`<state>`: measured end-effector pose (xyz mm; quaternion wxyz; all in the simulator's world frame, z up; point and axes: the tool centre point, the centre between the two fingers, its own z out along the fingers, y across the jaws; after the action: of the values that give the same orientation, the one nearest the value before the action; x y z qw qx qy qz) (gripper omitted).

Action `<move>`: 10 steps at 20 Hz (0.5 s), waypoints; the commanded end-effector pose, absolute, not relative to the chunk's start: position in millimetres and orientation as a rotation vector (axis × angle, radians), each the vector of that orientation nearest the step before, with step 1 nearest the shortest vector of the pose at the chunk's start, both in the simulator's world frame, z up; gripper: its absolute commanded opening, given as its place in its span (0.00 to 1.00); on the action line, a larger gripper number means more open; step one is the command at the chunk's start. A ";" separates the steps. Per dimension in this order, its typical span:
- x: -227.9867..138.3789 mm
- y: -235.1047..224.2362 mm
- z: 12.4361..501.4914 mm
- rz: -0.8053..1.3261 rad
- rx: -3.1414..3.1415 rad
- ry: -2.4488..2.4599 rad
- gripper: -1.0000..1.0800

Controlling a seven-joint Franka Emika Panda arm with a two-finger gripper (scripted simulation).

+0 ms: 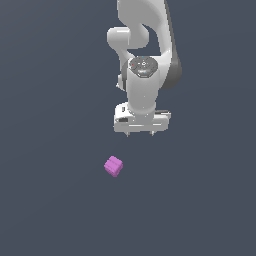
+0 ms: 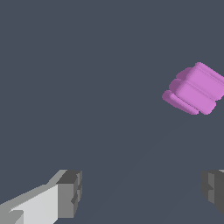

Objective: Pick up the object and move it to a goal position.

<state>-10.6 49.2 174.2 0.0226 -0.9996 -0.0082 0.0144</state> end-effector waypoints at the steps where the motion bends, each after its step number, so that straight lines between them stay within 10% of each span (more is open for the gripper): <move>1: -6.9 45.3 171.4 0.044 -3.096 0.011 0.96; 10: 23.7 10.8 146.4 0.035 -3.087 0.317 0.96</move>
<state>17.7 18.7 152.1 0.0202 -0.9964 0.0811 0.0119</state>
